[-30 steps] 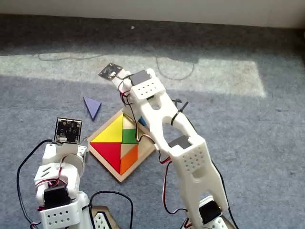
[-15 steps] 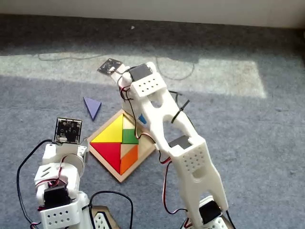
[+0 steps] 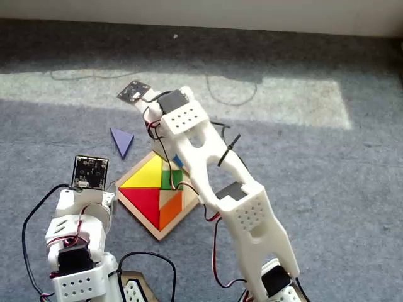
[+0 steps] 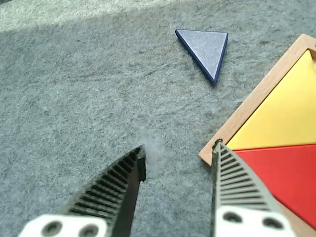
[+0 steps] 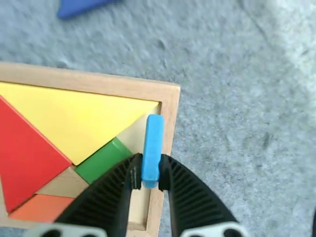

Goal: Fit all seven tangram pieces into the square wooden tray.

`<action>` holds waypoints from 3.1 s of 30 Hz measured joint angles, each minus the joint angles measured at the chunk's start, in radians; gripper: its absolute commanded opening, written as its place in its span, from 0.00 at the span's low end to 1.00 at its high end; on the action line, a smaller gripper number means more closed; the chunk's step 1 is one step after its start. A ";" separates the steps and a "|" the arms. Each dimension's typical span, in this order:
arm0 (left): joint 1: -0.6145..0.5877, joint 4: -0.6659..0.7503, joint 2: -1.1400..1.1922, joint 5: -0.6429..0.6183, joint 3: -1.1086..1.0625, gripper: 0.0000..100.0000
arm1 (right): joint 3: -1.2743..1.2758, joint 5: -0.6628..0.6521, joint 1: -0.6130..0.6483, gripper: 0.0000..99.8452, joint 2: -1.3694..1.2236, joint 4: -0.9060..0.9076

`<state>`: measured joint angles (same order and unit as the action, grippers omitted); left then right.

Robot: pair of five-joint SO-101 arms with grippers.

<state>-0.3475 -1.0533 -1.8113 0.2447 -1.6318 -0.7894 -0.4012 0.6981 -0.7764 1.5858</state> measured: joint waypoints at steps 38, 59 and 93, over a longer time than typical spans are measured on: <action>0.000 0.000 0.000 0.000 0.000 0.23 | -0.123 0.058 0.129 0.15 -0.061 0.144; 0.000 0.000 0.000 0.000 0.000 0.23 | -0.199 0.006 0.040 0.15 -0.178 0.089; 0.000 0.000 0.000 0.000 0.000 0.23 | -0.347 0.031 -0.025 0.00 -0.180 0.158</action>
<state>-0.3475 -1.0533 -1.8113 0.2447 -1.6318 -1.1362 -0.3705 0.6736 -0.9559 1.7438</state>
